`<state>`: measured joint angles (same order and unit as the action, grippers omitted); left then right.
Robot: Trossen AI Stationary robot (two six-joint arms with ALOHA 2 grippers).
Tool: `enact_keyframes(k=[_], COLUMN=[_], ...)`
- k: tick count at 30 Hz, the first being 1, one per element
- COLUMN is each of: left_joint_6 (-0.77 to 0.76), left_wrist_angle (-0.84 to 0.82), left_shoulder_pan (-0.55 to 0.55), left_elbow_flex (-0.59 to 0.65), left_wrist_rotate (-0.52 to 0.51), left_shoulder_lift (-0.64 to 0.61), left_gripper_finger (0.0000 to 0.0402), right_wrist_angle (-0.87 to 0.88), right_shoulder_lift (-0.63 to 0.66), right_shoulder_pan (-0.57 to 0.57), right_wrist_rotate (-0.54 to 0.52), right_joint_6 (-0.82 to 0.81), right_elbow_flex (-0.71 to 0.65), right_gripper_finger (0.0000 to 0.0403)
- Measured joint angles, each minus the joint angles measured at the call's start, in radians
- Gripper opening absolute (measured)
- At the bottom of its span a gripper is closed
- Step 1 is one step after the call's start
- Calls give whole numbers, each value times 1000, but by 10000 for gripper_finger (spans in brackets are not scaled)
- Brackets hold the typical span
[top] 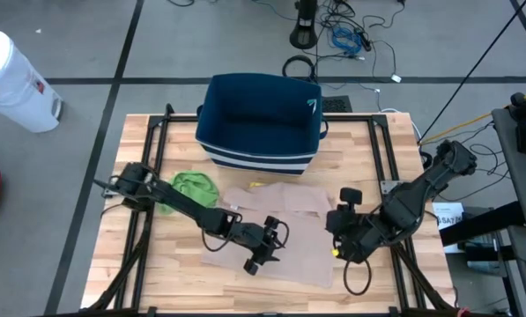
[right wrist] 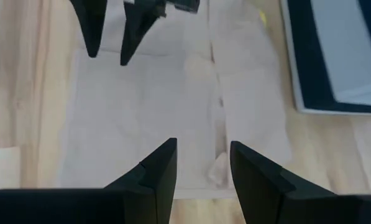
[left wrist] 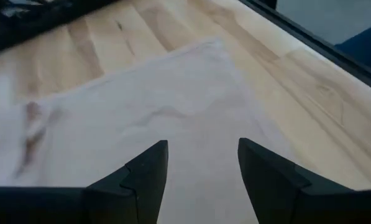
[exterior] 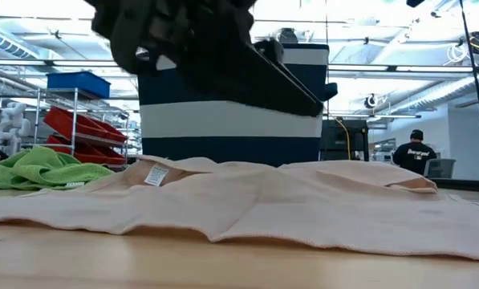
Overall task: Fold towel
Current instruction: Fold the brown towel
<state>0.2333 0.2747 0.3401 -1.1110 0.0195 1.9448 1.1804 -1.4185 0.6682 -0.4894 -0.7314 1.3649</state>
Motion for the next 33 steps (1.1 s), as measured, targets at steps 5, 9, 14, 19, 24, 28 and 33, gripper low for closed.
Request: enact_keyframes(k=[5, 9, 14, 19, 24, 28, 33], left_joint_6=[-53, -80, -98, -92, -68, -68, -68], left_wrist_angle=[9, 41, 88, 110, 131, 100, 86], left_shoulder_pan=[-15, -18, -16, -14, -10, -11, 0], left_elbow_flex=[1, 1, 1, 1, 0, 0, 0], left_wrist_rotate=[58, 70, 105, 105, 109, 136, 160], left_shoulder_lift=[78, 116, 130, 124, 118, 118, 118], left_gripper_finger=[202, 201, 202, 202, 201, 201, 201], right_wrist_angle=[-76, -122, -159, -280, -508, -680, -816], right_shoulder_lift=[0, 0, 0, 0, -2, -13, -83], right_shoulder_pan=[28, 36, 35, 37, 56, 94, 121], right_wrist_rotate=[-1, -1, 0, 98, 245, 285, 286], right_joint_6=[-25, -24, -28, -26, -52, -108, -145], right_elbow_flex=[-44, -66, -97, -191, -350, -460, -526], right_gripper_finger=[135, 135, 135, 135, 135, 135, 135])
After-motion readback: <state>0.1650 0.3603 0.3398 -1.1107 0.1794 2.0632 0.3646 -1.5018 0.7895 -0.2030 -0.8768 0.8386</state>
